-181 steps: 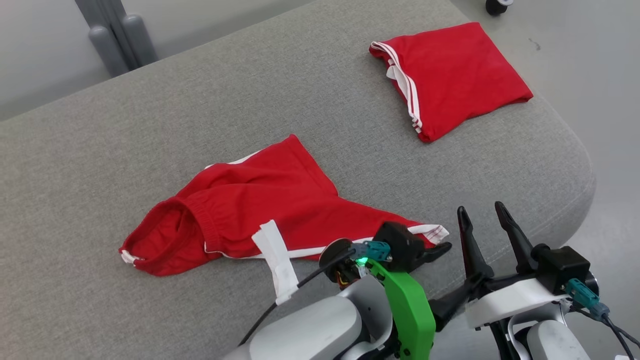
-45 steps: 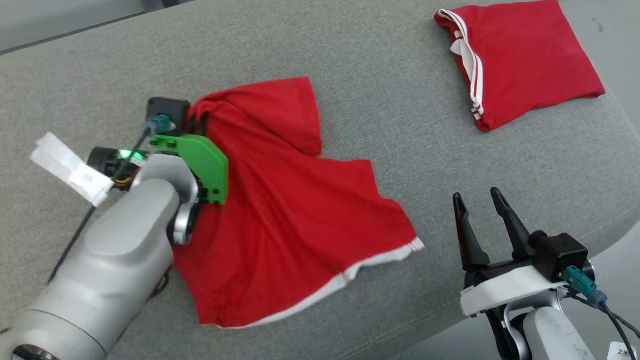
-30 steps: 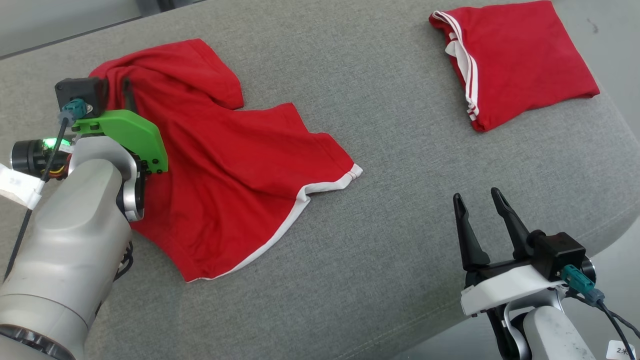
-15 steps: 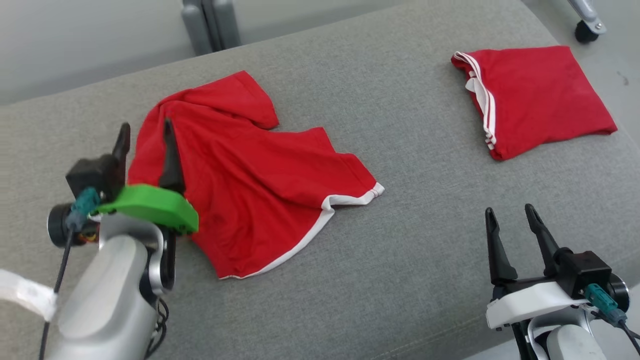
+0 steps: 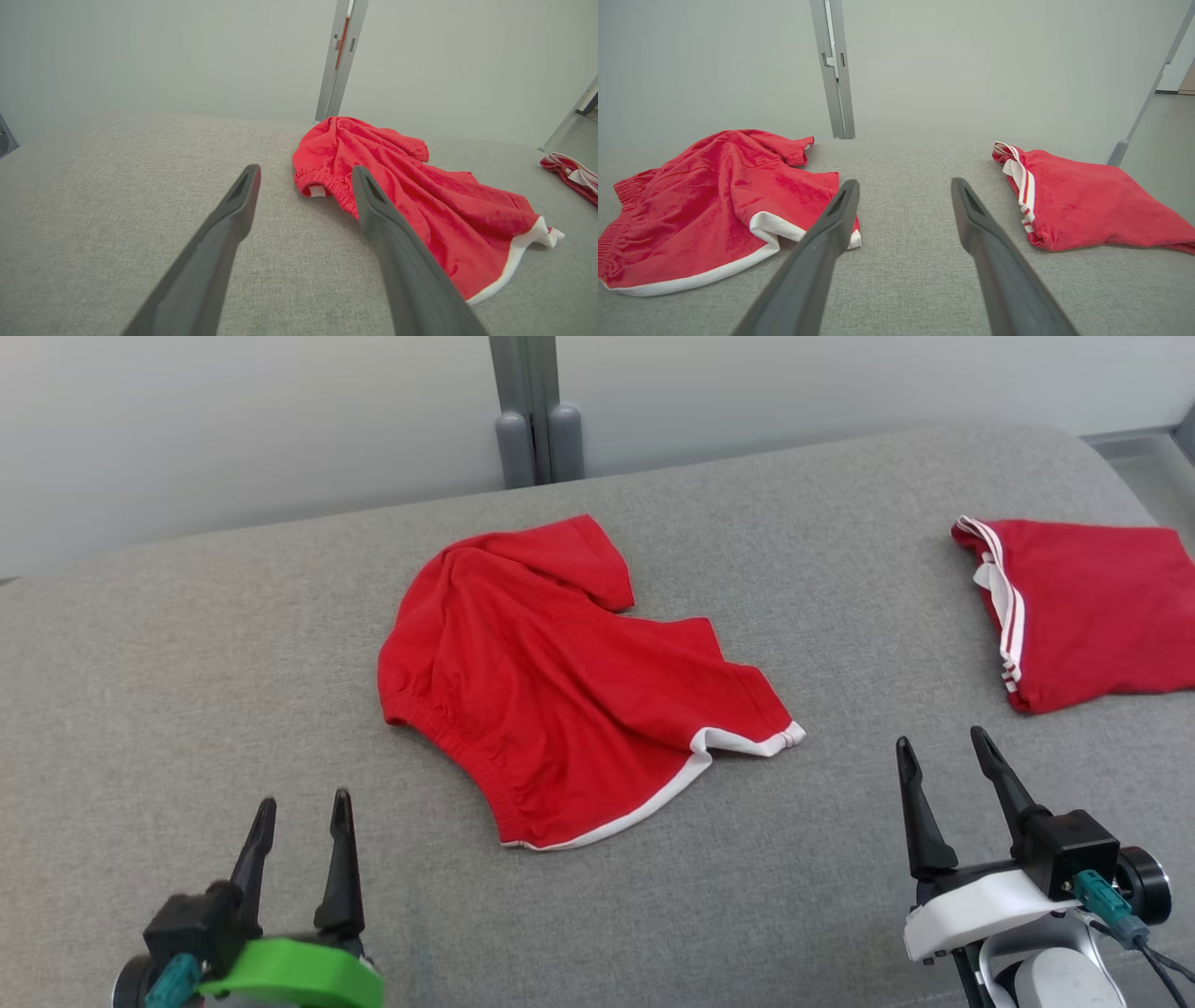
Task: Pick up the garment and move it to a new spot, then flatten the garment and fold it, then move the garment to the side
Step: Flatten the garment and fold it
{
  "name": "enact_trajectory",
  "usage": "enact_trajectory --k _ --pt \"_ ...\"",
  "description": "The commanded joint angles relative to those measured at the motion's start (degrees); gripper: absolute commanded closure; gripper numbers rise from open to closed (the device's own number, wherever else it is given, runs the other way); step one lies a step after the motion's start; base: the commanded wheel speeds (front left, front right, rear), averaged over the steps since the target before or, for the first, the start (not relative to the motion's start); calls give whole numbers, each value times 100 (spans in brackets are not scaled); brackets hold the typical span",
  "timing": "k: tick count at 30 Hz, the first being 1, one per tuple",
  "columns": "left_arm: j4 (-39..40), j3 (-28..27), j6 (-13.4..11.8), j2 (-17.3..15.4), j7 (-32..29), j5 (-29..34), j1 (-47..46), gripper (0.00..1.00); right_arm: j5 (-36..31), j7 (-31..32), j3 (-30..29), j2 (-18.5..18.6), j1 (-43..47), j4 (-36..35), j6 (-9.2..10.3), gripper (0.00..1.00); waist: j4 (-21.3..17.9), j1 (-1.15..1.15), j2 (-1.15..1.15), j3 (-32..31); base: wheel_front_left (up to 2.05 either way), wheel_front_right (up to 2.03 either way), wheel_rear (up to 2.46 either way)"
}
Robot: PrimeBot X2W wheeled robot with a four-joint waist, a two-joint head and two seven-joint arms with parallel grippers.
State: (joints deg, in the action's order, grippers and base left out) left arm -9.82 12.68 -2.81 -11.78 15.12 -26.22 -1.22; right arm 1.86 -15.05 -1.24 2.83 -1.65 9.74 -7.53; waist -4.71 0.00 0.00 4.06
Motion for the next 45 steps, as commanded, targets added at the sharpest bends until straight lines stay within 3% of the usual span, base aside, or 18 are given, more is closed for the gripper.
enact_trajectory --k 1,9,16,40,45 --pt "62 -128 85 81 0 163 278 0 -8 -15 7 12 51 37 9 0 287 0 0 -321 0 0 0" --pt "283 -569 685 429 1 971 1220 0 87 -15 119 12 293 220 9 0 413 0 0 -575 0 0 0" --pt "379 -859 926 648 1 1288 1381 0 221 -15 156 13 360 263 9 0 374 0 0 -598 0 0 0" --pt "264 -954 1035 819 1 1448 1312 0 379 -15 131 12 250 243 9 0 283 0 0 -565 0 0 0" --pt "111 -619 1035 802 1 1384 1126 0 615 -15 72 13 -15 200 9 0 237 0 0 -446 0 0 0"
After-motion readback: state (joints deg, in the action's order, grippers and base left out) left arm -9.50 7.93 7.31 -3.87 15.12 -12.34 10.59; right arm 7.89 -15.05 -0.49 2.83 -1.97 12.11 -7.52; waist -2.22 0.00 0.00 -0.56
